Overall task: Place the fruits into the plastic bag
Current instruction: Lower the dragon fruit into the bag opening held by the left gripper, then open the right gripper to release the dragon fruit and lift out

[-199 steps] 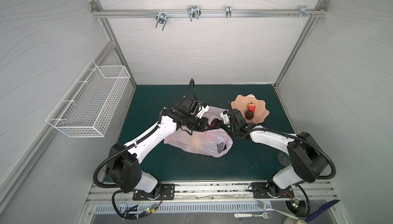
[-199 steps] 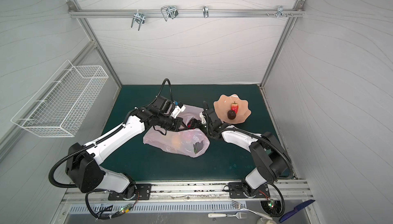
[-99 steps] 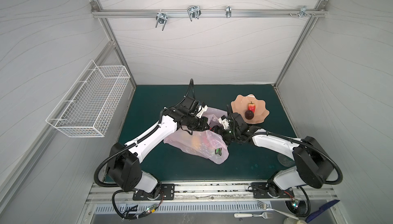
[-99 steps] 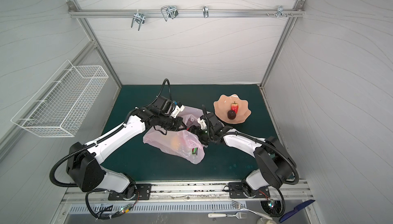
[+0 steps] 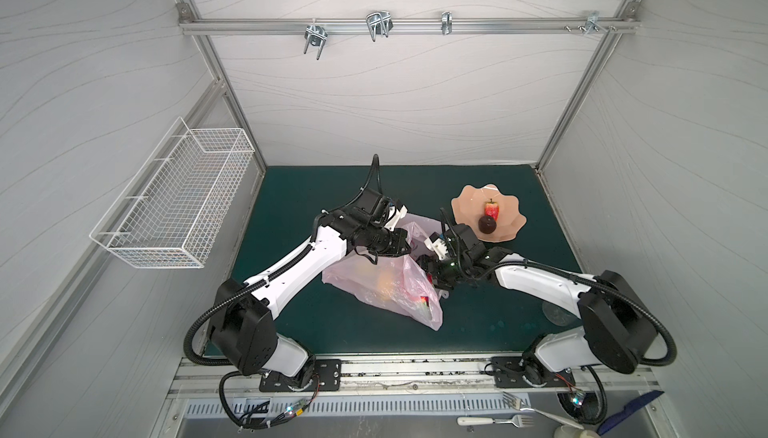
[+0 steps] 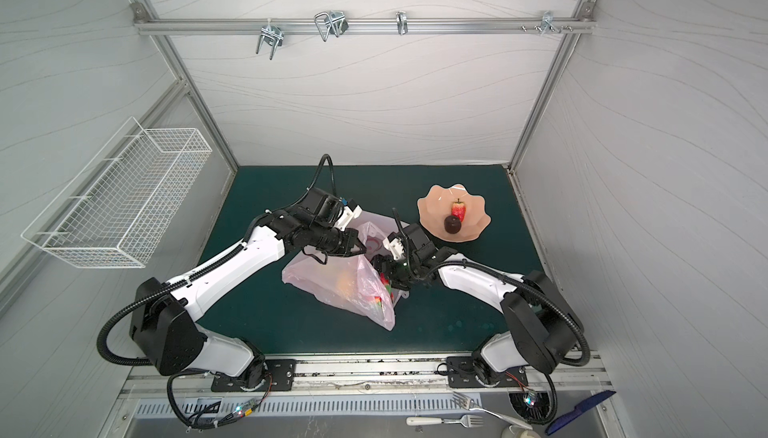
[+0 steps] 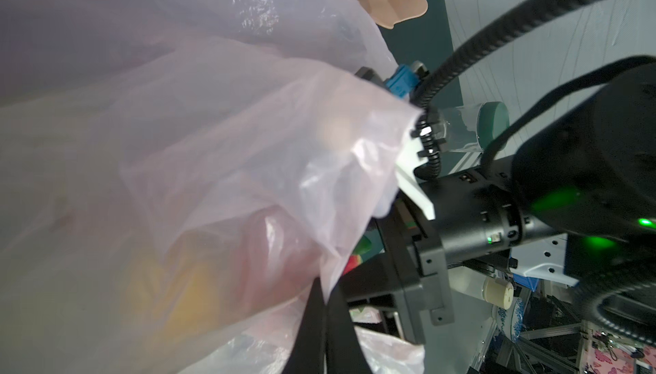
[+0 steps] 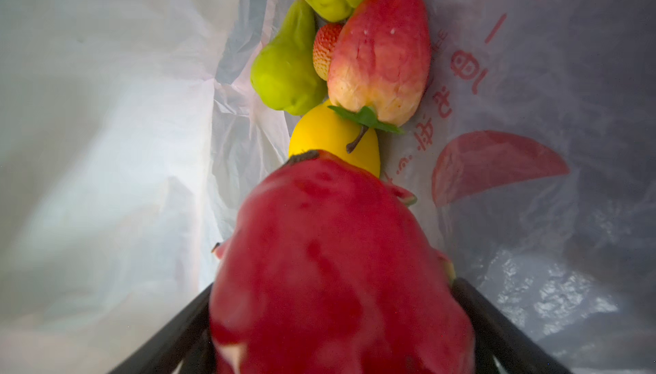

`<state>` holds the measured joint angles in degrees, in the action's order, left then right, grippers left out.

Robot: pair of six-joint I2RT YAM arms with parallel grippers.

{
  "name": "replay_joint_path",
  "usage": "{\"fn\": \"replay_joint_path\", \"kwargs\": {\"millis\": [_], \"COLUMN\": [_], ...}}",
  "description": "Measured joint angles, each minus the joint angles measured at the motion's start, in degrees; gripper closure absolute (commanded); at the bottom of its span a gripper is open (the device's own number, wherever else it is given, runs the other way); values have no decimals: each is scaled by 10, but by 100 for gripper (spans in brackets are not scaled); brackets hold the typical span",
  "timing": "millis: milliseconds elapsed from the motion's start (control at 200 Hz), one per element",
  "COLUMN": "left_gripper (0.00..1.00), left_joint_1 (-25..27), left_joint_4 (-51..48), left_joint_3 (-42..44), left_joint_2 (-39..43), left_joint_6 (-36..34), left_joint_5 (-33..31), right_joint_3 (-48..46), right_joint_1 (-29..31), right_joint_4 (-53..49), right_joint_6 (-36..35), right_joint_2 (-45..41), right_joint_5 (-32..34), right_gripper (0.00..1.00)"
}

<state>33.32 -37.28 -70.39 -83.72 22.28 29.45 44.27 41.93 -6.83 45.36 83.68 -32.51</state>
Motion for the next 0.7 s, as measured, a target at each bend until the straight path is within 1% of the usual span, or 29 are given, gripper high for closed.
{"fn": "replay_joint_path", "kwargs": {"millis": [145, 195, 325, 545, 700], "left_gripper": [100, 100, 100, 100, 100], "left_joint_1": [6, 7, 12, 14, 14], "left_joint_4": [8, 10, 16, 18, 18], "left_joint_3": [0, 0, 1, 15, 21], "left_joint_2": [0, 0, 0, 1, 1], "left_joint_6": [-2, -3, -10, -21, -27], "left_joint_5": [14, 17, 30, 40, 40], "right_joint_3": [19, 31, 63, 135, 155], "right_joint_1": [-5, -9, -24, -40, -34], "right_joint_4": [1, 7, 30, 76, 141], "right_joint_6": [0, 2, 14, 59, 122], "right_joint_2": [50, 70, 115, 187, 224], "right_joint_5": [-5, -9, -16, -25, -33], "right_gripper": [75, 77, 77, 74, 71]}}
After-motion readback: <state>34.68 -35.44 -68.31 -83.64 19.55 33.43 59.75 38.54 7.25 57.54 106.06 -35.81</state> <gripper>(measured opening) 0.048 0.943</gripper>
